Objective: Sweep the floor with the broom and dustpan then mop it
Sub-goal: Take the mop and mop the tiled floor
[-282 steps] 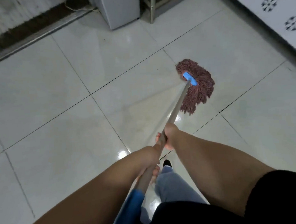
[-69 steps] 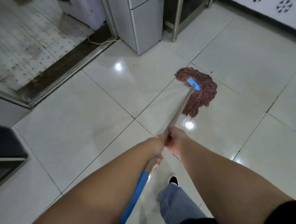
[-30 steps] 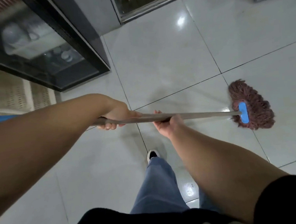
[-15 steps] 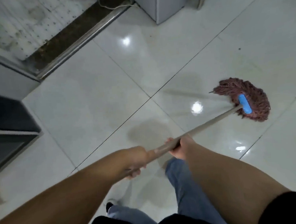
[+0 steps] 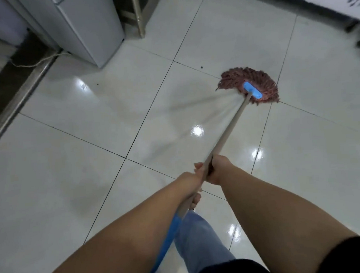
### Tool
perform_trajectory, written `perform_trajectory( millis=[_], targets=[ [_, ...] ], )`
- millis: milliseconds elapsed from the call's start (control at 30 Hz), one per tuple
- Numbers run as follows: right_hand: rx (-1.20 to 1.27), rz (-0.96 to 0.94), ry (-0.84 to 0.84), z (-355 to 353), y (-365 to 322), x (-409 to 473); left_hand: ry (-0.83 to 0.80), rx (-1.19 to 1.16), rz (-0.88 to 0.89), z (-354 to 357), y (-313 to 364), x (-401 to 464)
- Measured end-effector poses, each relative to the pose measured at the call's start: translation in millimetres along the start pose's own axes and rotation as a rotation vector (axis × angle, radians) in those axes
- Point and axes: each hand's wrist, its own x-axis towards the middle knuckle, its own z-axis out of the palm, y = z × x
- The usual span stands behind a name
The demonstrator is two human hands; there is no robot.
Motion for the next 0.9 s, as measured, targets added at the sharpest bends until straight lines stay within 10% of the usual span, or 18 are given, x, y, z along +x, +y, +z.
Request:
perform_trajectory(
  millis=[267,900],
  targets=[
    [-0.021,0.017,-0.07,0.6,71.8,-43.1,0.01,-0.003,0.039,-4.3,-81.5,-34.3],
    [-0.013,0.196,-0.335,48.4,505.4,-177.7,0.094,0.139,-0.163,-54.6,-516.4,-200.0]
  ],
)
